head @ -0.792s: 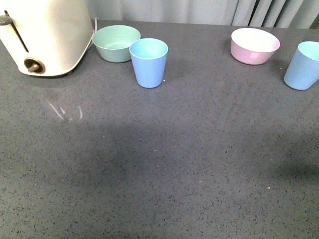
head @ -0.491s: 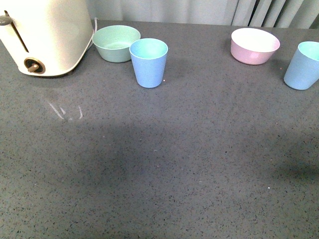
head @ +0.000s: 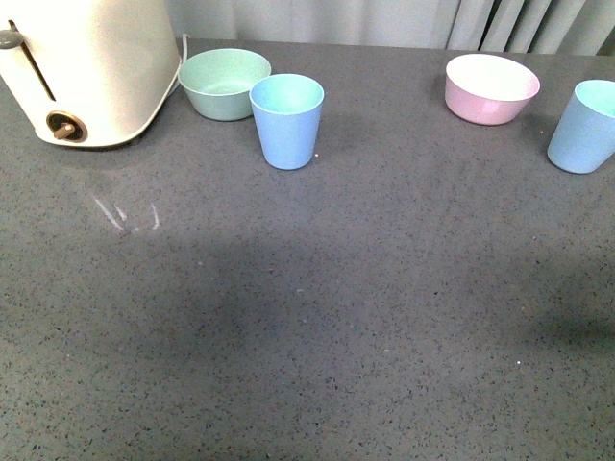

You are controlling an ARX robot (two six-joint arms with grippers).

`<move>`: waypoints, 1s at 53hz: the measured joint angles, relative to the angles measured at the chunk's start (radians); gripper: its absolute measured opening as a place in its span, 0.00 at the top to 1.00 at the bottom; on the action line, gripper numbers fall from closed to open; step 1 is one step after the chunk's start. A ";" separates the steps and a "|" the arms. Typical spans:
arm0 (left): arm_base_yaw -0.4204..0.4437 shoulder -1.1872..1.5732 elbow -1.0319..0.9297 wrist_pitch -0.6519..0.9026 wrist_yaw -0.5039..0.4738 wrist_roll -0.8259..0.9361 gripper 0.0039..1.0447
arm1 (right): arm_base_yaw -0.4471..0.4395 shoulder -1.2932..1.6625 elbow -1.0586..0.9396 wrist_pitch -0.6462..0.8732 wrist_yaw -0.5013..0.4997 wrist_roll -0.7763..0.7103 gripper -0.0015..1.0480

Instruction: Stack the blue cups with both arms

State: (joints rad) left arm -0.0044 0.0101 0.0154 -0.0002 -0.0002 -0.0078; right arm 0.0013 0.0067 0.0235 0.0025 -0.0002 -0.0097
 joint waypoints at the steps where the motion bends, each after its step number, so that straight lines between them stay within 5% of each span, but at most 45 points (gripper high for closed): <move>1: 0.000 0.000 0.000 0.000 0.000 0.000 0.08 | 0.000 0.000 0.000 0.000 0.000 0.000 0.09; 7: 0.005 0.008 0.003 -0.013 0.011 -0.011 0.08 | 0.000 0.000 0.000 0.000 0.000 0.000 0.09; 14: -0.045 0.266 0.129 -0.151 0.164 -0.254 0.08 | 0.000 0.000 0.000 0.000 0.000 0.000 0.09; 29: -0.200 1.141 0.513 0.243 0.166 -0.455 0.08 | 0.000 -0.001 0.000 -0.001 0.000 0.000 0.09; 53: -0.311 1.848 1.032 0.200 0.075 -0.507 0.08 | 0.000 -0.001 0.000 -0.001 0.000 0.000 0.09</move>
State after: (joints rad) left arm -0.3153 1.8584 1.0477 0.2001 0.0746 -0.5144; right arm 0.0013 0.0055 0.0235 0.0017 -0.0002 -0.0097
